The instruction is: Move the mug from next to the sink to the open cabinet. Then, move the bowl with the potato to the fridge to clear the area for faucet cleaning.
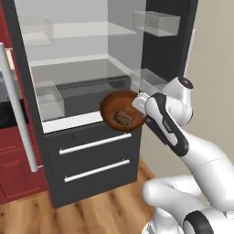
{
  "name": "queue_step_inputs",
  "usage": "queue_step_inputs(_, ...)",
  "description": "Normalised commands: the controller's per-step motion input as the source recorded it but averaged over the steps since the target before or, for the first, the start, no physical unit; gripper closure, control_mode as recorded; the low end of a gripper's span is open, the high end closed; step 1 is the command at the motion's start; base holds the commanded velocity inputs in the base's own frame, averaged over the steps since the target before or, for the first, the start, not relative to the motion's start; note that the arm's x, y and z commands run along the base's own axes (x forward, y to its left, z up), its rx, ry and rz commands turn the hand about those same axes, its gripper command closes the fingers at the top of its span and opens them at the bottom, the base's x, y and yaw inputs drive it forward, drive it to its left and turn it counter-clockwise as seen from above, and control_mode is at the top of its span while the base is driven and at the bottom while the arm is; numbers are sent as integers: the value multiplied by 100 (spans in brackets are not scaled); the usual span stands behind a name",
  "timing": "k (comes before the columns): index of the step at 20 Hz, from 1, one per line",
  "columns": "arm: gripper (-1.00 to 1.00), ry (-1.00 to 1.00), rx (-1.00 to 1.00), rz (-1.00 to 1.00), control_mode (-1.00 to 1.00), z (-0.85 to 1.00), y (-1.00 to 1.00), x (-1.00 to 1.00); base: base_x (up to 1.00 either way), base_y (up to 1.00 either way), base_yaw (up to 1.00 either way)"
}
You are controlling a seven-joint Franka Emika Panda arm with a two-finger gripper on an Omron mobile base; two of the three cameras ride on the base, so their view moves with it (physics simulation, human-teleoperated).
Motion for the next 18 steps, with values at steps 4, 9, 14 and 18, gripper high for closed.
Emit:
queue_step_inputs(4,100,0,0,0,100,0,0,0,84,16,6)
queue_step_inputs(9,100,0,0,0,100,0,0,0,26,4,6)
queue_step_inputs(14,100,0,0,0,100,0,0,0,14,1,27)
queue_step_inputs(18,100,0,0,0,100,0,0,0,0,0,25)
